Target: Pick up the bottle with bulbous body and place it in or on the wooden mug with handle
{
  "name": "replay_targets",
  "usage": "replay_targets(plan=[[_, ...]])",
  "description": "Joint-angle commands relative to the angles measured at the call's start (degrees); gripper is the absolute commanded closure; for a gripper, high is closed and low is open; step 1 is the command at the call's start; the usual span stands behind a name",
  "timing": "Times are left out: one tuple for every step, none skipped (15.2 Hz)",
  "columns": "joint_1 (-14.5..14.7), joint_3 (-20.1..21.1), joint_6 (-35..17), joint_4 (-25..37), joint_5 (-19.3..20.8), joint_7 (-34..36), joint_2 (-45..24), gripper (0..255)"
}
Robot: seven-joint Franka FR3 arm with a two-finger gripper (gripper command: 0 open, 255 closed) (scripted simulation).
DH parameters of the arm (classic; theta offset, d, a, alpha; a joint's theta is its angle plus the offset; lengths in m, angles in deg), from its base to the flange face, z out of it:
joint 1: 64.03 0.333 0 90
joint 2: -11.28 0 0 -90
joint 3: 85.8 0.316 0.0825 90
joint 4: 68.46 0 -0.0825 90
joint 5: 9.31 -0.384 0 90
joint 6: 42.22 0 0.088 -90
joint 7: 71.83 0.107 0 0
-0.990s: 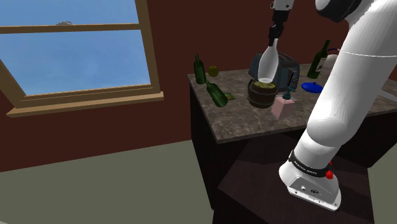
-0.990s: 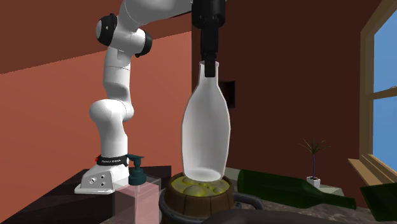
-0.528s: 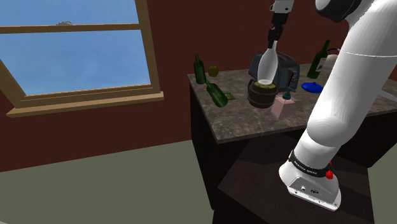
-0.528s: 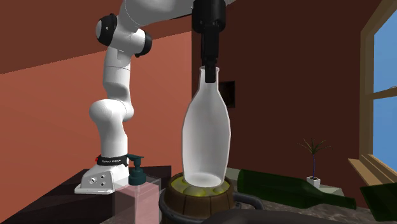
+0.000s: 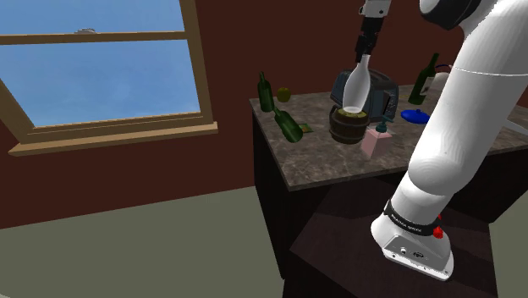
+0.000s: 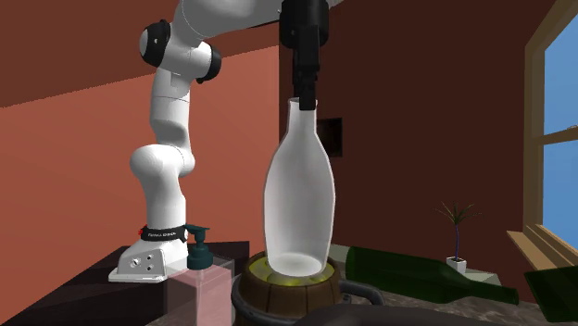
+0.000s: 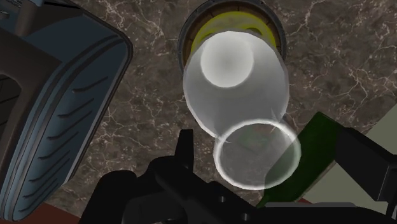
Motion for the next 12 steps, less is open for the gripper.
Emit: replay_targets(plan=[[-0.2,-0.1,2.0,2.3,-0.2,-0.1,-0.3,0],[-0.4,-0.2,4.1,4.6,-0.6,-0.4,-0.8,0],[-0.7,-0.3,6.2,7.2,-1.0,-0.6,-1.4,0],[-1.0,-0.5,7.9,9.3,-1.4,-0.9,-2.0,0],[-1.0,-0.5,7.9,9.3,-1.4,-0.9,-2.0,0],[-1.0,-0.4,7.9,9.3,-1.4,-0.9,-2.0,0],[-1.0,-0.5,7.9,9.3,-1.4,-0.9,-2.0,0],[-1.0,-0.5,7.9,9.3,-1.4,-0.9,-2.0,0],[-1.0,-0.5,7.9,9.3,-1.4,-0.9,-2.0,0],[-1.0,-0.5,7.9,9.3,-1.4,-0.9,-2.0,0],[-1.0,-0.5,7.9,9.3,-1.4,-0.9,-2.0,0],[-1.0,-0.4,7.8,9.2,-1.4,-0.9,-2.0,0]])
